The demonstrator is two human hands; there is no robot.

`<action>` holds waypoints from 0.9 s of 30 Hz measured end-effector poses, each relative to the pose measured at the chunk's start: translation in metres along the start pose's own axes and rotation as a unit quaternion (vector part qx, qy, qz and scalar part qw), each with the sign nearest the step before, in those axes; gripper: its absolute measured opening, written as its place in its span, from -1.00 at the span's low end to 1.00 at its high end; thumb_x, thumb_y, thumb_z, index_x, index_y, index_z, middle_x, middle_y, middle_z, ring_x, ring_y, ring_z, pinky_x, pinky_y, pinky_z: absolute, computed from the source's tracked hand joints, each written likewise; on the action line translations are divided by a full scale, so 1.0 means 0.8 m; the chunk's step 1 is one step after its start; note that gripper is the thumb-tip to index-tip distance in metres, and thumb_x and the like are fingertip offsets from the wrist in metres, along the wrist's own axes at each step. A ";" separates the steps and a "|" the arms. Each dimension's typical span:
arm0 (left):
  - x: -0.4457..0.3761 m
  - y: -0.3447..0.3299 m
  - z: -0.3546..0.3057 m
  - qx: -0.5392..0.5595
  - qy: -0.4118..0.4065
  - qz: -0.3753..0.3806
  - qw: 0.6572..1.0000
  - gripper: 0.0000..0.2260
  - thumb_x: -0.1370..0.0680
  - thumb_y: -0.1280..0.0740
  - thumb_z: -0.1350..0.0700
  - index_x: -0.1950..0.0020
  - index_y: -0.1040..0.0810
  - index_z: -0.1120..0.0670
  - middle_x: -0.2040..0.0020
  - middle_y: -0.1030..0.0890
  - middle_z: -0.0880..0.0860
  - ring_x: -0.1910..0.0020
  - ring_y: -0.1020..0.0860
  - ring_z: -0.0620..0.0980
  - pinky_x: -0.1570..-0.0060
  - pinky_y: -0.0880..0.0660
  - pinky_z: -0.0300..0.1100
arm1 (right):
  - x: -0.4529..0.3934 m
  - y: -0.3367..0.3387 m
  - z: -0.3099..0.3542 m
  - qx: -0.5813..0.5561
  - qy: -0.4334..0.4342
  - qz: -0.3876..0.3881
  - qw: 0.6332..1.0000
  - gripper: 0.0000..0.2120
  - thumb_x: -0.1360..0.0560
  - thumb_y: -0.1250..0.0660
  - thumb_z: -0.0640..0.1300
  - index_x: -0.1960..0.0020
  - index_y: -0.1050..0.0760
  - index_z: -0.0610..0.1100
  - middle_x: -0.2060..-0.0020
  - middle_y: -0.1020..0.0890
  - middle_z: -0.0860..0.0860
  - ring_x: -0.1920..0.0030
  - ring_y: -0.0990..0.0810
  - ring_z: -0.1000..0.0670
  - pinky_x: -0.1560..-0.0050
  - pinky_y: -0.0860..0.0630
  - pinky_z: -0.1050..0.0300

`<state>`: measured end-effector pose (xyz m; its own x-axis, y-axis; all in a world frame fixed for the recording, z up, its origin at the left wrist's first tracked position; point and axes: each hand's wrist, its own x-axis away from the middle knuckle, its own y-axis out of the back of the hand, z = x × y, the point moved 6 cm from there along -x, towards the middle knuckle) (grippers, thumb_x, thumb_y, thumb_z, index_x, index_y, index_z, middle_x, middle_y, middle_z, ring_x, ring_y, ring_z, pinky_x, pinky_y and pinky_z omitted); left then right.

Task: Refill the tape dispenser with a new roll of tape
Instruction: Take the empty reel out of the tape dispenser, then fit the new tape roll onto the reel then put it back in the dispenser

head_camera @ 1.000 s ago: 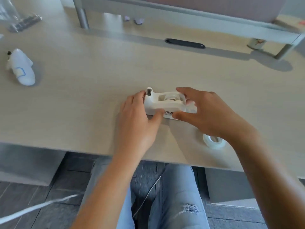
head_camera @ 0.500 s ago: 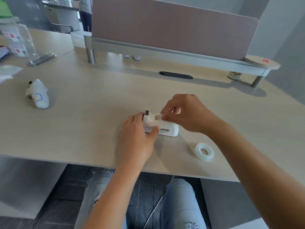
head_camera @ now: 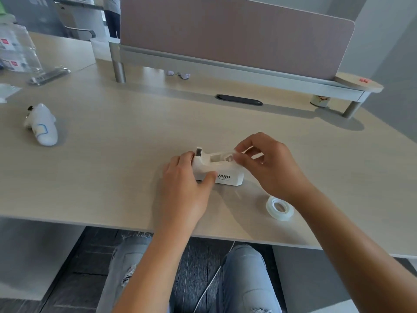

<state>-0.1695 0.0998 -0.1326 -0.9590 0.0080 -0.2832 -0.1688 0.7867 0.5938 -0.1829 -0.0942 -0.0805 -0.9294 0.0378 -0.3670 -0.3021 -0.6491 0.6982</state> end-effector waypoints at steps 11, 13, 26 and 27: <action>0.023 0.036 -0.053 0.191 -0.137 -0.168 0.957 -0.71 -0.54 -0.48 0.14 -0.24 -0.66 0.16 -0.13 -0.67 0.05 -0.09 -0.64 0.07 -0.16 -0.55 -0.20 | 0.018 0.026 0.018 -0.226 -0.047 -0.057 0.971 -0.92 -0.62 -0.41 -0.24 -0.03 -0.67 -0.24 0.16 -0.77 -0.07 0.17 -0.70 0.07 0.12 -0.66 0.18; 0.023 0.035 -0.067 0.258 -0.113 -0.125 0.951 -0.73 -0.54 -0.47 0.09 -0.22 -0.69 0.11 -0.07 -0.71 0.00 -0.01 -0.68 -0.01 -0.05 -0.62 -0.14 | 0.031 0.035 0.025 -0.255 -0.047 -0.058 0.964 -0.91 -0.62 -0.40 -0.25 -0.03 -0.68 -0.26 0.14 -0.77 -0.13 0.17 -0.71 0.06 0.11 -0.67 0.16; 0.043 -0.023 -0.105 0.561 0.073 0.148 0.811 -0.84 -0.40 -0.51 0.09 0.07 -0.80 0.08 0.07 -0.81 0.09 0.07 -0.72 -0.01 0.04 -0.62 -0.16 | 0.076 0.067 0.006 -0.426 -0.115 -0.037 0.896 -0.77 -0.35 -0.54 -0.05 0.06 -0.74 -0.16 0.10 -0.79 -0.11 0.05 -0.72 -0.08 0.00 -0.64 0.11; 0.044 -0.026 -0.106 0.570 0.077 0.157 0.803 -0.82 -0.39 -0.51 0.08 0.07 -0.80 0.09 0.06 -0.81 0.10 0.06 -0.71 -0.01 0.05 -0.62 -0.18 | 0.078 0.067 0.004 -0.446 -0.125 -0.031 0.886 -0.75 -0.32 -0.55 -0.04 0.08 -0.73 -0.18 0.10 -0.79 -0.12 0.06 -0.72 -0.08 0.01 -0.65 0.14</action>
<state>-0.2190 0.0314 -0.0913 -0.9453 0.3086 -0.1053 0.3200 0.8160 -0.4813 -0.2575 -0.1243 -0.0643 -0.9684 0.1890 -0.1625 -0.1702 -0.9777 -0.1229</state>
